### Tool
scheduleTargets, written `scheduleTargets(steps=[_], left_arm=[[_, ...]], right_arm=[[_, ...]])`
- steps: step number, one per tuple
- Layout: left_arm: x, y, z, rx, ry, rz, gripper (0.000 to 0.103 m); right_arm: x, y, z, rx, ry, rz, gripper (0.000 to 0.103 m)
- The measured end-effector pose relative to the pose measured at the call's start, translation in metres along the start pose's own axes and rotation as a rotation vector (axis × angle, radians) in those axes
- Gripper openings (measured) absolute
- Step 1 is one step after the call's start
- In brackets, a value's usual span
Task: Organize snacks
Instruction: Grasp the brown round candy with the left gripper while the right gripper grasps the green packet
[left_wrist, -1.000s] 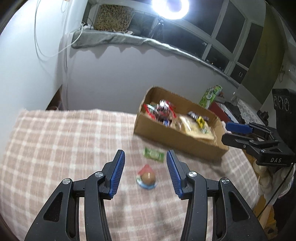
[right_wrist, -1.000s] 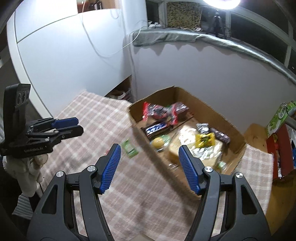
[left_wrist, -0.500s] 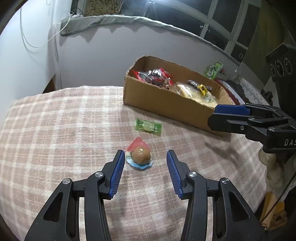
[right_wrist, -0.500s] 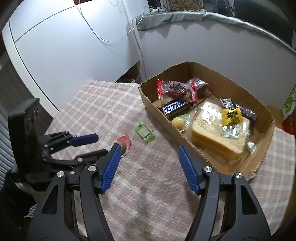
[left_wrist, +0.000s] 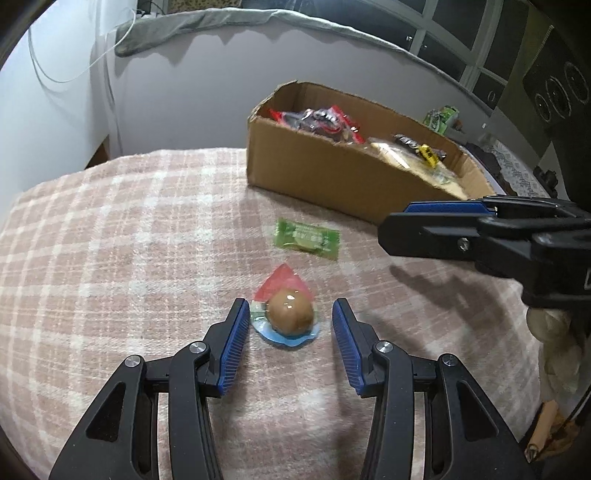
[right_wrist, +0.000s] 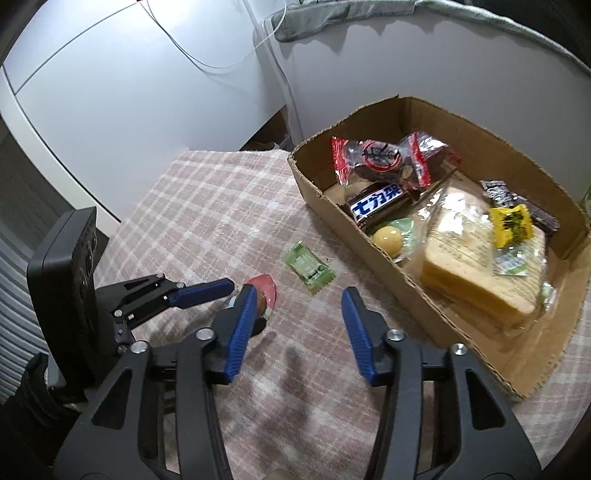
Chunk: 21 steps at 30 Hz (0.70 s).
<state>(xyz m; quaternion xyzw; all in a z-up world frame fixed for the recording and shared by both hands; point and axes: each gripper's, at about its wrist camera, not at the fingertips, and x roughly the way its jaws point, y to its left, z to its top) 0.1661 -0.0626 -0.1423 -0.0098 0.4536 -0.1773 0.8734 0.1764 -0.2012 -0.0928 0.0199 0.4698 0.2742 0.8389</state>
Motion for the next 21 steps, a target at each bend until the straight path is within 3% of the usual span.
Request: scheduleTargets(steps=[4, 10, 21], left_arm=[[-0.001, 0.008, 0.000, -0.016, -0.014, 0.010, 0.035], [-0.006, 0.022, -0.001, -0.027, -0.025, 0.023, 0.035], [-0.011, 0.037, -0.004, -0.031, -0.028, 0.011, 0.034]], right_arm=[[0.013, -0.001, 0.004, 0.018, 0.020, -0.001, 0.045], [0.030, 0.001, 0.006, 0.013, 0.040, -0.015, 0.044], [0.055, 0.025, 0.017, -0.111, 0.027, -0.103, 0.044]])
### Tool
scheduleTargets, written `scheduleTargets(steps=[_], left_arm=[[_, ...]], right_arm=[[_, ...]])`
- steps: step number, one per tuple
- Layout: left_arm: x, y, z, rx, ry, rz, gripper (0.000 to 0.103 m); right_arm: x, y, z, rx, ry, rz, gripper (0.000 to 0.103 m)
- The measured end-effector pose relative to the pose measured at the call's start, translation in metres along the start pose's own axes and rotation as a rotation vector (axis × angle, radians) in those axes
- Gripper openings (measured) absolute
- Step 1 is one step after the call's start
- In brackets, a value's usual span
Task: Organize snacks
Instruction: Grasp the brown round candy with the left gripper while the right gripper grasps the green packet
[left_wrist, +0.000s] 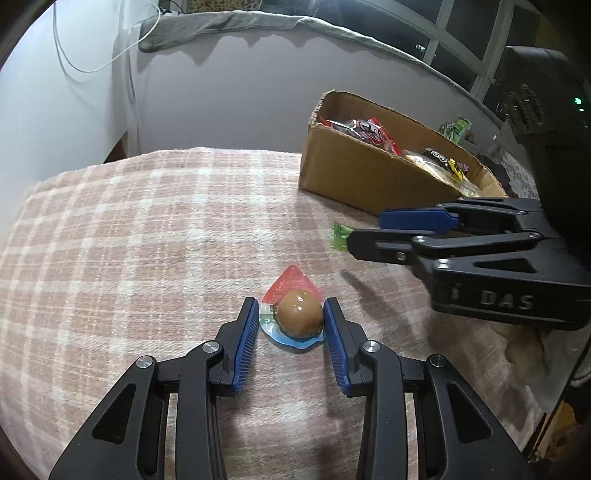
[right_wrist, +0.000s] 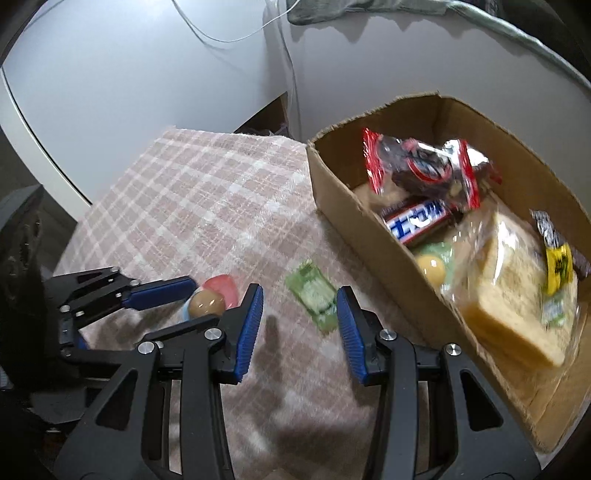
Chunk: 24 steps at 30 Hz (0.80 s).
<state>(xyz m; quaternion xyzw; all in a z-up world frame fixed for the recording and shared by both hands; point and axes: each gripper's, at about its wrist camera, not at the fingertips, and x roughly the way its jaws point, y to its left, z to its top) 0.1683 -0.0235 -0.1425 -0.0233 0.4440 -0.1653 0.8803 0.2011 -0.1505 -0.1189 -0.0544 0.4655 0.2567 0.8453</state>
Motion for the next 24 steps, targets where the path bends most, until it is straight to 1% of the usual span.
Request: scheduleTargets(steps=[8, 14, 18, 20, 22, 23, 24], left_arm=[[-0.004, 0.008, -0.003, -0.011, -0.006, -0.016, 0.034], [-0.006, 0.011, -0.003, -0.013, -0.009, -0.008, 0.034], [-0.007, 0.012, -0.005, -0.012, -0.008, -0.005, 0.034], [-0.006, 0.012, -0.004, -0.012, -0.007, -0.004, 0.034], [-0.007, 0.012, -0.005, -0.013, -0.008, -0.004, 0.034], [-0.007, 0.012, -0.004, -0.013, -0.008, -0.004, 0.034], [-0.007, 0.011, -0.004, -0.013, -0.009, -0.003, 0.034]], right_arm=[[0.020, 0.001, 0.005, -0.026, 0.033, -0.015, 0.044], [0.019, -0.001, 0.002, -0.018, 0.069, 0.020, 0.044], [0.021, 0.006, -0.005, -0.073, 0.086, -0.003, 0.044], [0.022, 0.012, -0.007, -0.114, 0.089, -0.035, 0.041], [0.024, 0.016, -0.008, -0.145, 0.093, -0.078, 0.031], [0.025, 0.018, -0.008, -0.162, 0.094, -0.100, 0.028], [0.025, 0.019, -0.008, -0.171, 0.095, -0.111, 0.022]])
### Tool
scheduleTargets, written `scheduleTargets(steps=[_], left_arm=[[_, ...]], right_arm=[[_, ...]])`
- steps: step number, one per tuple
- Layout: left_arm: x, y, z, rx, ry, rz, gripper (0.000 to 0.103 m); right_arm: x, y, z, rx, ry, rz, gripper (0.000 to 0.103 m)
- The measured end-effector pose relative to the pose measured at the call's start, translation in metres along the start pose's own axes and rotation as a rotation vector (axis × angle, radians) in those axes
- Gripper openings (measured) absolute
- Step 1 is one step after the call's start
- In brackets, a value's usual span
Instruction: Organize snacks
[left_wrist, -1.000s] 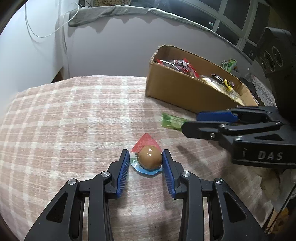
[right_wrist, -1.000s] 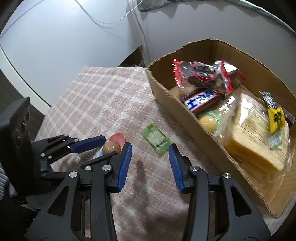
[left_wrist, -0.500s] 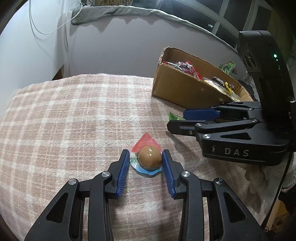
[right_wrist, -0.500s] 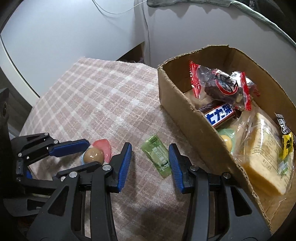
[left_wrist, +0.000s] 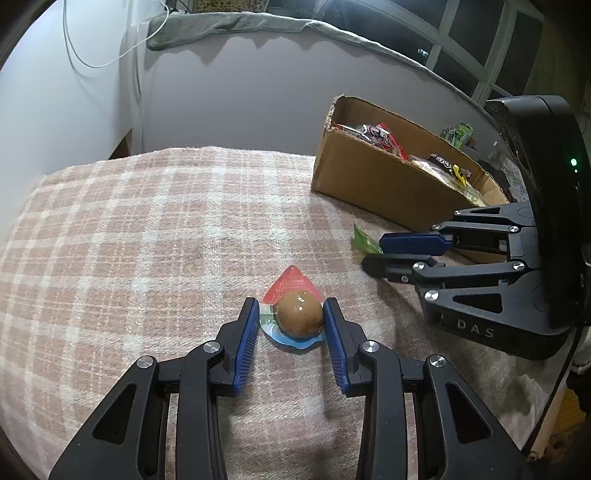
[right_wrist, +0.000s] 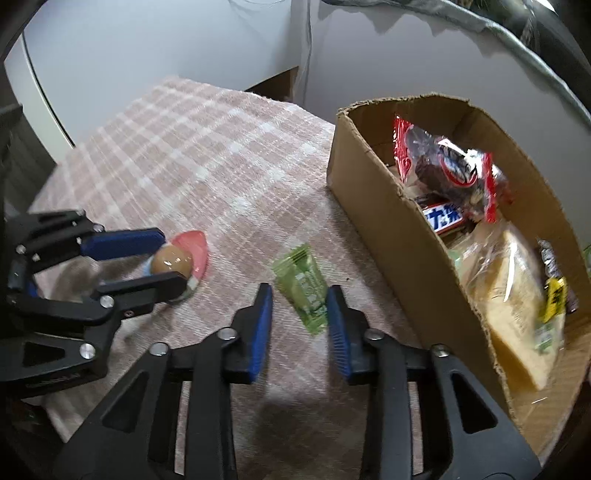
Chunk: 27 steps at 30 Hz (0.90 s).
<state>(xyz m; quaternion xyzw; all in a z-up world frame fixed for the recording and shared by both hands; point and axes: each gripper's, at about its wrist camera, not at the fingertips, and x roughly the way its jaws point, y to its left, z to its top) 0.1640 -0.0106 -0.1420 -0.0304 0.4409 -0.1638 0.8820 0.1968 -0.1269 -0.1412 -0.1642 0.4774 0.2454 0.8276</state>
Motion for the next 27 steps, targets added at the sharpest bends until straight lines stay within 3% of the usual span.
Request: scheduleTargets(steps=[12, 27], left_arm=[[-0.006, -0.008, -0.004, 0.014, -0.012, -0.007, 0.033], [-0.025, -0.011, -0.003, 0.003, -0.047, -0.015, 0.033]], right_arm=[[-0.012, 0.000, -0.008, 0.017, -0.036, 0.000, 0.010], [-0.037, -0.013, -0.022, 0.068, -0.082, 0.034, 0.006]])
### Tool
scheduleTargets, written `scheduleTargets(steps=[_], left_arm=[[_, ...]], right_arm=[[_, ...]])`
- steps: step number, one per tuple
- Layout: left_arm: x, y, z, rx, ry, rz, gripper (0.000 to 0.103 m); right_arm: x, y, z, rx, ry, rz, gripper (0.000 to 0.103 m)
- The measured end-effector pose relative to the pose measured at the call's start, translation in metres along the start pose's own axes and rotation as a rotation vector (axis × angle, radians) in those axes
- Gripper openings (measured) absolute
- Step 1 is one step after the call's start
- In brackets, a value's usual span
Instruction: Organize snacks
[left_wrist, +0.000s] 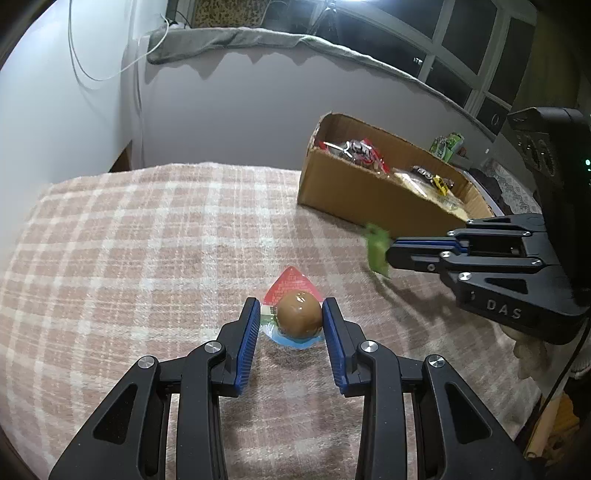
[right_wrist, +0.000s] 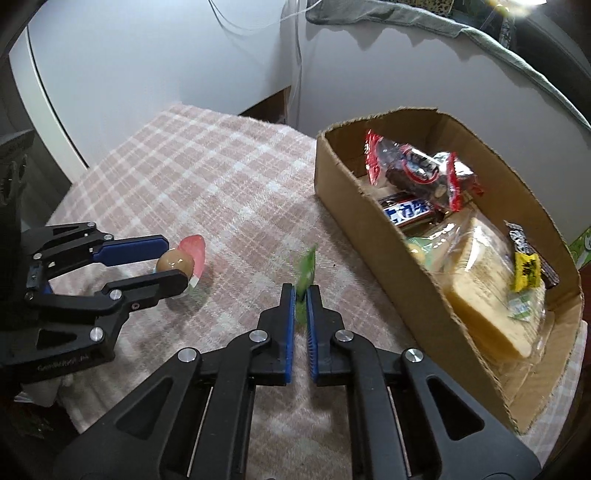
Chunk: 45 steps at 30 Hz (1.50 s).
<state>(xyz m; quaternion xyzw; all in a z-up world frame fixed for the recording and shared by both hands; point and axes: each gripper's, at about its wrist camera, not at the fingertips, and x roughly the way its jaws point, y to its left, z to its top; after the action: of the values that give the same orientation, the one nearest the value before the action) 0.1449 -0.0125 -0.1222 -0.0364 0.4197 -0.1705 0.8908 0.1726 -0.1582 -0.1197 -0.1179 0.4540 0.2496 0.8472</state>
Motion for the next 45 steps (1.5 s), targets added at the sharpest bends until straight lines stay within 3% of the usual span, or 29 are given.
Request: scheduleTargets(steps=[9, 11, 13, 14, 15, 20, 26, 30, 33, 36, 45], left_arm=[[-0.005, -0.007, 0.005, 0.013, -0.015, -0.006, 0.033], [-0.005, -0.006, 0.004, 0.010, -0.016, -0.004, 0.033], [-0.006, -0.004, 0.004, 0.004, -0.018, -0.002, 0.033], [-0.007, -0.002, 0.004, 0.000, -0.019, -0.002, 0.033], [-0.008, 0.000, 0.003, -0.003, -0.019, 0.000, 0.033], [-0.007, 0.006, 0.000, -0.012, -0.014, 0.007, 0.033], [-0.006, 0.011, -0.001, -0.022, -0.011, 0.007, 0.033], [-0.007, 0.014, -0.002, -0.028, -0.009, 0.007, 0.033], [-0.007, 0.013, -0.001, -0.029, -0.010, 0.009, 0.033], [-0.008, 0.012, -0.001, -0.027, -0.012, 0.009, 0.033], [-0.010, 0.011, -0.001, -0.024, -0.017, 0.012, 0.033]], right_arm=[[-0.014, -0.010, 0.000, 0.023, -0.032, 0.012, 0.006], [-0.005, -0.007, 0.002, 0.011, -0.006, 0.050, 0.007], [0.006, -0.002, 0.002, -0.003, 0.023, 0.046, 0.023], [0.011, 0.001, 0.002, -0.018, 0.028, 0.038, 0.041], [0.016, 0.004, 0.002, -0.036, 0.033, 0.043, 0.052], [0.029, 0.008, 0.008, -0.049, 0.020, 0.053, 0.052], [0.037, 0.015, 0.006, -0.109, 0.068, 0.080, 0.050], [0.032, 0.022, 0.004, -0.130, 0.104, 0.133, 0.027], [0.032, 0.035, 0.001, -0.201, 0.108, 0.081, 0.027], [0.036, 0.038, 0.005, -0.183, 0.099, 0.035, 0.027], [0.039, 0.041, 0.011, -0.183, 0.092, 0.014, 0.024]])
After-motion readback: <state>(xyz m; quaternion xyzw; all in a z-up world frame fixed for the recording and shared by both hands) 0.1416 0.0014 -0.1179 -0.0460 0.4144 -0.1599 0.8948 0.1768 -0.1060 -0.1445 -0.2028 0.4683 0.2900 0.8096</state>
